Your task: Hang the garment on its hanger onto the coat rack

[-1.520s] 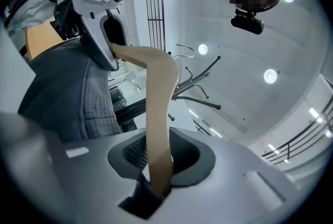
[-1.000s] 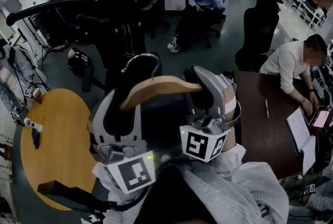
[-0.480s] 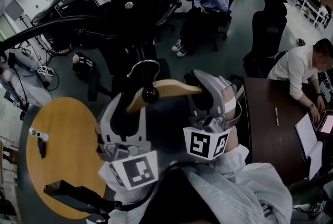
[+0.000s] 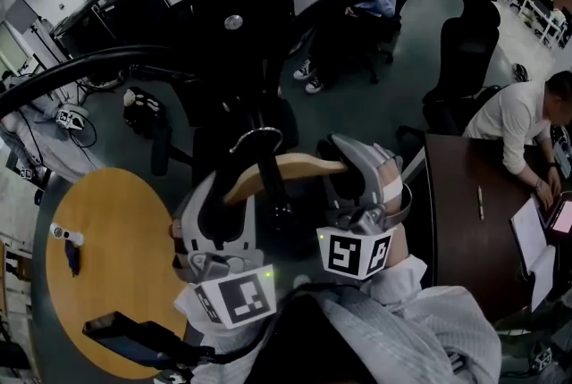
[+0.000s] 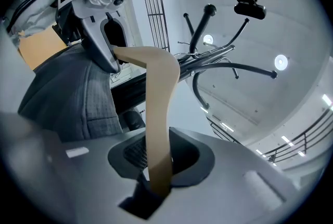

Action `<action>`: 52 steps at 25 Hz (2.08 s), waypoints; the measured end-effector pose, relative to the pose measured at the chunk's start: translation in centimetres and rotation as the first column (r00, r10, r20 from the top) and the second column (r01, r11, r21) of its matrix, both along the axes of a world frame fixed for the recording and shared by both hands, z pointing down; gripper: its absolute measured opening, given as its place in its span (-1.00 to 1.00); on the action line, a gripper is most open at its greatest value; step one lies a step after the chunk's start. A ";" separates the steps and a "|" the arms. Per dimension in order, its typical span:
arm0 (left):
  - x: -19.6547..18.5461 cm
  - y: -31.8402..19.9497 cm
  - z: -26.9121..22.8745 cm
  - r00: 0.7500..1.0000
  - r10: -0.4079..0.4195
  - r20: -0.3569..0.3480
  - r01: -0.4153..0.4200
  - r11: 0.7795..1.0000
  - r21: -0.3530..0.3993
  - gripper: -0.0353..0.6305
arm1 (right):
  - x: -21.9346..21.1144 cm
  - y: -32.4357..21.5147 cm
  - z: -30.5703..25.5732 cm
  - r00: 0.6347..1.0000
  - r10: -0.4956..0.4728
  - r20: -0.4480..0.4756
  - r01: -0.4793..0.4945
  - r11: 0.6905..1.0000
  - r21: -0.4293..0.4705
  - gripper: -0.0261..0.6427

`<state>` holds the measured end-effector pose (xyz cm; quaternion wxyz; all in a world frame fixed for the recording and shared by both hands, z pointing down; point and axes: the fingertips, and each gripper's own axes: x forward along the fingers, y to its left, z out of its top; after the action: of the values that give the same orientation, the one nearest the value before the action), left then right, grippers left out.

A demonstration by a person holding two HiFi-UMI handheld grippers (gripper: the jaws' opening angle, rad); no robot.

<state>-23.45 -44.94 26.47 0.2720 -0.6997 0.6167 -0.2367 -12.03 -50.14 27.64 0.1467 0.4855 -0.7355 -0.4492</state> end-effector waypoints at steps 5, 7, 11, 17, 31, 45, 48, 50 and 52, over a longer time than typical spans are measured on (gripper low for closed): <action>0.1 0.1 -0.2 1.000 -0.004 0.019 0.003 0.999 0.033 -0.36 | 0.2 0.1 0.0 1.000 0.008 -0.003 -0.008 1.000 -0.005 -0.71; 0.5 0.8 -0.3 1.000 -0.009 0.026 0.008 0.998 0.060 -0.36 | 0.6 0.5 0.0 1.000 0.016 -0.001 -0.016 1.000 -0.015 -0.71; 1.4 1.1 0.0 0.999 -0.006 0.046 0.002 0.996 0.091 -0.36 | 1.4 1.0 0.7 1.000 -0.005 0.017 0.006 1.000 -0.025 -0.70; 1.6 2.7 -0.2 0.999 0.011 0.041 -0.015 0.996 0.091 -0.36 | 1.1 3.6 0.8 0.992 -0.115 0.042 0.118 0.990 -0.080 -0.56; 6.5 8.2 -1.2 1.000 0.014 -0.007 -0.013 0.984 0.176 -0.36 | 8.3 10.5 0.9 0.948 -0.152 0.280 0.196 0.971 -0.138 -0.42; 25.5 13.1 3.7 0.750 0.443 -0.491 -0.494 0.869 0.028 -0.49 | 21.0 18.7 3.4 0.768 0.082 0.635 0.161 0.935 -0.315 -0.91; 28.8 14.2 4.8 0.693 0.458 -0.557 -0.544 0.839 0.012 -0.73 | 23.7 19.8 5.5 0.776 0.156 0.611 0.112 0.920 -0.376 -0.92; 30.1 14.6 5.2 0.677 0.459 -0.575 -0.559 0.829 0.003 -0.82 | 24.9 20.4 6.5 0.767 0.187 0.614 0.110 0.905 -0.412 -0.92; 31.2 14.9 5.8 0.675 0.462 -0.575 -0.572 0.820 -0.013 -0.85 | 25.8 20.7 7.2 0.754 0.208 0.623 0.117 0.891 -0.438 -0.92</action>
<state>7.74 -30.06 32.24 0.0711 -0.9059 0.4175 0.0023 13.74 -29.43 34.85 -0.0004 0.5822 -0.8106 -0.0634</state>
